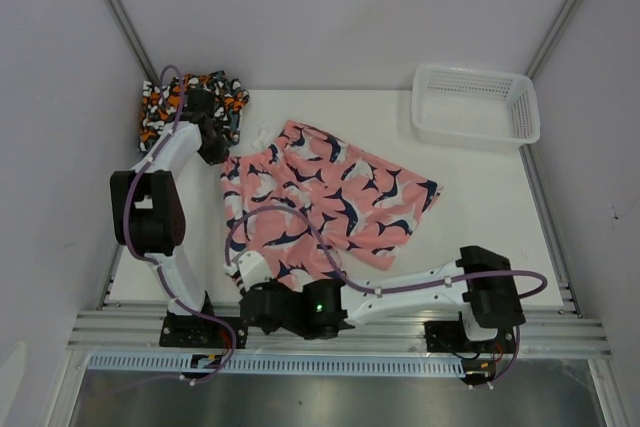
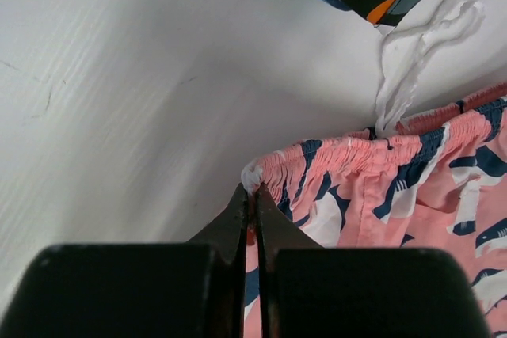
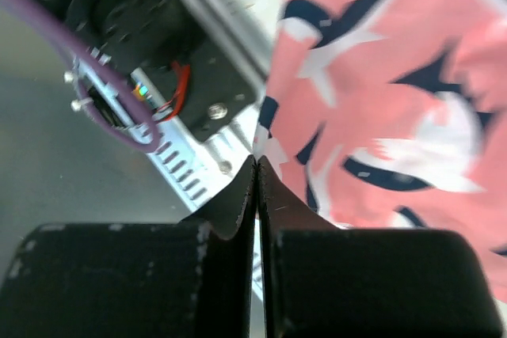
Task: Fold and stack the shorts
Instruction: Fold the shorts
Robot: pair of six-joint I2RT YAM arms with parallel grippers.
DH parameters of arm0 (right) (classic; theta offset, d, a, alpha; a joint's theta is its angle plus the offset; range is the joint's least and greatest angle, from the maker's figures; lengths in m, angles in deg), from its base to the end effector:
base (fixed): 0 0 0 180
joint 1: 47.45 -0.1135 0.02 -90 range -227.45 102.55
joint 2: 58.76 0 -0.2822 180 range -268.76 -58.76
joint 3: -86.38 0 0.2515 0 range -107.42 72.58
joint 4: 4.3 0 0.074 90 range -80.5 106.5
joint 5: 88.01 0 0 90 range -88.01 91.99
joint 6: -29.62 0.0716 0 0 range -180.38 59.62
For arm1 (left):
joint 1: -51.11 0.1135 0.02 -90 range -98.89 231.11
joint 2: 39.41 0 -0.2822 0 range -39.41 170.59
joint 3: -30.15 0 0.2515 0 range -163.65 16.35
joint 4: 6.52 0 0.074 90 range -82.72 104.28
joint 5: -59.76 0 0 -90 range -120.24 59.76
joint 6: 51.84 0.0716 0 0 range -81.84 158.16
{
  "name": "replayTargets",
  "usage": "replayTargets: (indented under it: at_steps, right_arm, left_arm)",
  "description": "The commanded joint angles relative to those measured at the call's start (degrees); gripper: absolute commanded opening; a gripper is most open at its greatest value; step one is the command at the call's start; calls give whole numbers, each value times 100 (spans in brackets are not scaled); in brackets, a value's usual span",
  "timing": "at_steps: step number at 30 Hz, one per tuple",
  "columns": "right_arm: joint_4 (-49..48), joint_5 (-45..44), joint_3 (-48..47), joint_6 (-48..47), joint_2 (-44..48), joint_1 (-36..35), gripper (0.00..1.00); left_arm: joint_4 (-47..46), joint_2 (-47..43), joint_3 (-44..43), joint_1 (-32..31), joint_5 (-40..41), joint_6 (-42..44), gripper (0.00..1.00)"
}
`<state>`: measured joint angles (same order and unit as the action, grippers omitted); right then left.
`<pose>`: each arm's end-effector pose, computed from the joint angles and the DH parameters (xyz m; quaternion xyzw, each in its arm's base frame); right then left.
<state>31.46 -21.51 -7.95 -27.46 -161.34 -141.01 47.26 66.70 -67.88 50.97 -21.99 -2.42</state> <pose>0.0017 0.4317 0.2558 -0.3863 0.8181 0.2571 0.3396 0.4157 0.0093 0.2215 -0.3508 0.9018 -0.0189 0.2516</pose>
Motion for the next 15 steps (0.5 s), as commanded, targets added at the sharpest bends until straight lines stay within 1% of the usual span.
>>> replayTargets:
  at_steps: [1,4,5,6,8,9,10,11,12,14,15]
  right_arm:
    - [397,-303,169,-23,1080,373,0]
    - [520,-164,450,-137,1591,803,0]
    - [564,-111,494,-155,1906,926,0]
    - [660,-15,529,-181,2048,1232,0]
    - [766,170,652,-295,2425,1558,0]
    - [845,258,688,-330,2514,1952,0]
    - [880,459,775,-400,2620,2138,0]
    - [907,505,793,-523,2795,2314,0]
    - [994,540,820,-594,2866,2646,0]
    - [1074,672,872,-795,3068,2991,0]
    - [1144,707,890,-849,3139,3167,0]
  left_arm:
    - [351,-143,-514,-30,-139,-336,0]
    - [483,-99,-778,-21,-262,-468,0]
    - [614,-73,-910,-21,-280,-530,0]
    - [676,-55,-981,-30,-324,-582,0]
    - [825,7,-1253,-30,-403,-732,0]
    - [853,24,-1324,-21,-525,-872,0]
    - [862,33,-1368,-21,-605,-951,0]
    - [818,42,-1455,-21,-692,-1048,0]
    - [765,24,-1456,-21,-876,-1223,0]
    - [651,16,-1500,-30,-1079,-1434,0]
    - [633,16,-1509,-30,-1167,-1679,0]
